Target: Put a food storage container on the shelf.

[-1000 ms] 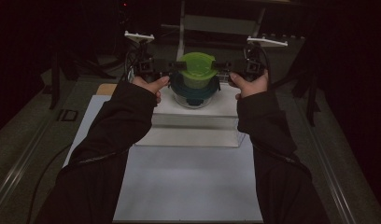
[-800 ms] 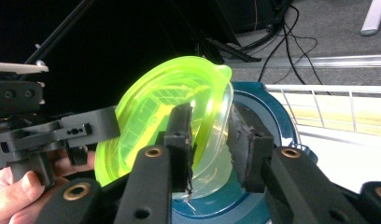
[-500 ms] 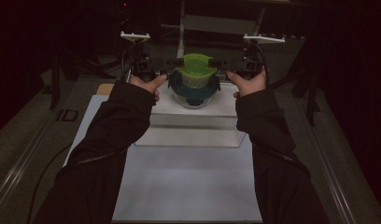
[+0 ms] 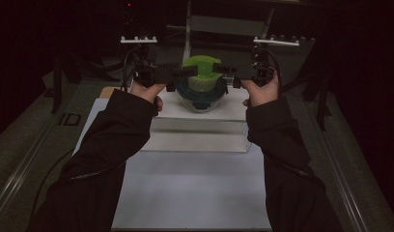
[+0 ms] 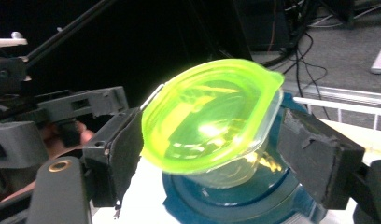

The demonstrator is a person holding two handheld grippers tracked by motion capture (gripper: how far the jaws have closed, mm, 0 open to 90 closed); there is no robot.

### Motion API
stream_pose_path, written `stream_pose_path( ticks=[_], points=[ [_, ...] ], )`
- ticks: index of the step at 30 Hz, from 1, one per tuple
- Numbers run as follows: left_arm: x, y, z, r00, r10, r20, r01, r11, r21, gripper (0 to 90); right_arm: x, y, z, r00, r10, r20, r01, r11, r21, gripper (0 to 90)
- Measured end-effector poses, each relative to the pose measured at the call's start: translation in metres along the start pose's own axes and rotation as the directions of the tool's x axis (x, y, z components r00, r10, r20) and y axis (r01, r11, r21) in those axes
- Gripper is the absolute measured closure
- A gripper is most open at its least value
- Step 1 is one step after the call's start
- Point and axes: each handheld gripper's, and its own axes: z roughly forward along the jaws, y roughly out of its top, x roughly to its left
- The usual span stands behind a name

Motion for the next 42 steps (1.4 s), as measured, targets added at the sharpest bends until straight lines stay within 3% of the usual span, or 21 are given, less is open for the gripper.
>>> stream_pose_path(
  ticks=[7, 20, 25, 29, 34, 42],
  points=[
    [-0.005, -0.017, -0.011, 0.998, 0.062, 0.011, -0.062, 0.9981, 0.006, 4.3, 0.008, -0.016, -0.012, 0.9987, -0.05, -0.01, 0.05, 0.999, 0.003, 22.3],
    [-0.017, -0.053, -0.029, 0.9903, 0.136, 0.029, -0.137, 0.9905, 0.013, 4.3, 0.008, -0.064, -0.026, 0.9947, -0.085, -0.058, 0.087, 0.996, 0.035, 22.5],
    [-0.021, -0.071, -0.033, 0.9825, 0.176, 0.061, -0.177, 0.9842, 0.01, 5.2, 0.009, -0.086, -0.028, 0.9914, -0.114, -0.064, 0.116, 0.993, 0.032, 22.5],
    [-0.023, -0.089, -0.034, 0.9758, 0.207, 0.069, -0.21, 0.977, 0.035, 5.1, 0.008, -0.104, -0.029, 0.9889, -0.128, -0.076, 0.131, 0.991, 0.026, 22.5],
    [-0.021, -0.107, -0.034, 0.9738, 0.209, 0.089, -0.215, 0.9749, 0.058, 5.1, 0.006, -0.124, -0.027, 0.9868, -0.136, -0.087, 0.14, 0.99, 0.035, 22.1],
    [-0.019, -0.139, -0.031, 0.9623, 0.253, 0.1, -0.26, 0.9637, 0.061, 5.1, -0.001, -0.166, -0.024, 0.9804, -0.175, -0.091, 0.179, 0.983, 0.042, 21.2]
  ],
)
